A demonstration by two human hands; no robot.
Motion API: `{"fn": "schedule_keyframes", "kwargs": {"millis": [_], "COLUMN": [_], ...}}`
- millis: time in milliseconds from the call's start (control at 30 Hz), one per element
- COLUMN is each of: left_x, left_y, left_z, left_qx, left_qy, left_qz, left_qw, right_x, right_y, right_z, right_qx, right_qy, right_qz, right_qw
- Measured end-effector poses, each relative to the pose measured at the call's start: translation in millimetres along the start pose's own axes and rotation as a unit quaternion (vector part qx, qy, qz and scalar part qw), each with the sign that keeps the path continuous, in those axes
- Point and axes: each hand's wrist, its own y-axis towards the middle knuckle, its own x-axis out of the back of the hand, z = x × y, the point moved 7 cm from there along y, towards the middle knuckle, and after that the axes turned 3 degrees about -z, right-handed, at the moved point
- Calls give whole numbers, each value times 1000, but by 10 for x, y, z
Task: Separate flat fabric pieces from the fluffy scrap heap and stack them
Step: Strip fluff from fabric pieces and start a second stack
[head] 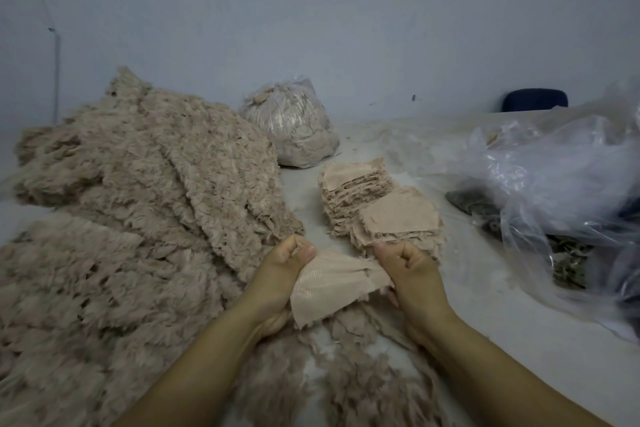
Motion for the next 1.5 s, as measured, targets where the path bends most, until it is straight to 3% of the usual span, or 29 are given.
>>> {"fn": "schedule_keyframes", "kwargs": {"millis": [200, 233, 333, 367, 433, 500, 633, 800, 933, 1000, 1067, 1133, 1200, 1300, 1400, 1500], "left_x": [125, 187, 213, 178, 81, -4, -75, 86, 38, 9, -52, -103, -109, -39, 217, 414], "left_y": [38, 50, 46, 42, 21, 6, -2, 66, 65, 45, -5, -51, -50, 16, 98, 113], "left_z": [-27, -51, -49, -43, -33, -38, -26, 11, 77, 64, 75, 131, 180, 171, 147, 59], "left_qx": [13, 14, 20, 21, 17, 7, -17, -50, -56, -65, -73, -65, -48, -34, -29, -44], "left_qy": [-19, -20, 0, 10, 17, 16, 18, 55, 28, 1, 34, 83, 108, 81, 31, 20], "left_qz": [-36, -45, -18, -3, 30, 65, 82, -12, -34, -34, -2, 15, 3, -32, -104, -135], "left_qw": [999, 999, 1000, 1000, 999, 998, 996, 997, 997, 997, 997, 994, 993, 996, 994, 990], "right_x": [242, 265, 31, -17, -33, -91, -331, -277, -376, -429, -390, -264, -150, -60, 19, 13], "right_y": [124, 137, -76, -128, -72, -46, -257, -166, -258, -319, -293, -204, -144, -92, -8, 48], "right_z": [104, 113, -30, -35, 77, 133, -82, -36, -124, -212, -285, -282, -148, 49, 209, 259], "right_qx": [49, 38, -91, -105, -47, 7, -54, -118, -216, -260, -273, -238, -159, -61, -8, -31], "right_qy": [-137, -164, -192, -222, -287, -270, -143, 93, 257, 250, 250, 281, 244, 118, 67, 47], "right_qz": [-60, -18, 239, 267, 207, 182, 283, 210, 220, 208, 130, 25, -25, -40, -44, 51], "right_qw": [987, 986, 948, 932, 934, 946, 947, 966, 916, 909, 920, 929, 956, 990, 997, 997]}}
